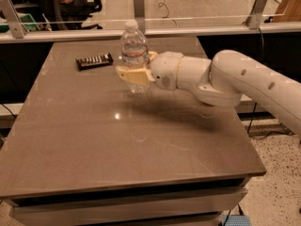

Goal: Move water bottle near rxbar chocolate

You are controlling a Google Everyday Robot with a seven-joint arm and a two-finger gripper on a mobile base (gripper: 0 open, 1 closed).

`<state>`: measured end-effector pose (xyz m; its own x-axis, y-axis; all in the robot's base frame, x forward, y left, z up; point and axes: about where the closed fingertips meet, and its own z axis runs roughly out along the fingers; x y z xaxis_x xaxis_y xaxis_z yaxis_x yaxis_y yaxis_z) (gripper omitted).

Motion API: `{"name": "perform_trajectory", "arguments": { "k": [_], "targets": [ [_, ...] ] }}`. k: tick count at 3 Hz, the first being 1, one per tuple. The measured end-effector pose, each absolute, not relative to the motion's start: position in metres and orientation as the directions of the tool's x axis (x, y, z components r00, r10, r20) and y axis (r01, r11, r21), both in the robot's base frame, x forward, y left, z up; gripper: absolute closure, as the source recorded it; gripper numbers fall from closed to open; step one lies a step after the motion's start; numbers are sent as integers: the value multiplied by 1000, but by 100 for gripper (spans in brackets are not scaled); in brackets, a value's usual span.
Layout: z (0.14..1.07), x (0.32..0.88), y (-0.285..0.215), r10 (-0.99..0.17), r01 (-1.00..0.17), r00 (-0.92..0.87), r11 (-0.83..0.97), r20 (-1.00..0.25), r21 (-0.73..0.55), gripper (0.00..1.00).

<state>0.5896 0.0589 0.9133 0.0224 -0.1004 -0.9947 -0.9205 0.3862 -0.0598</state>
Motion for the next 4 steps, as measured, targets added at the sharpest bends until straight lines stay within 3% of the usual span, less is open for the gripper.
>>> {"name": "perform_trajectory", "arguments": {
  "k": [4],
  "targets": [
    [936,648,75,-30,-921,76,380,-997,-81,100]
  ]
}}
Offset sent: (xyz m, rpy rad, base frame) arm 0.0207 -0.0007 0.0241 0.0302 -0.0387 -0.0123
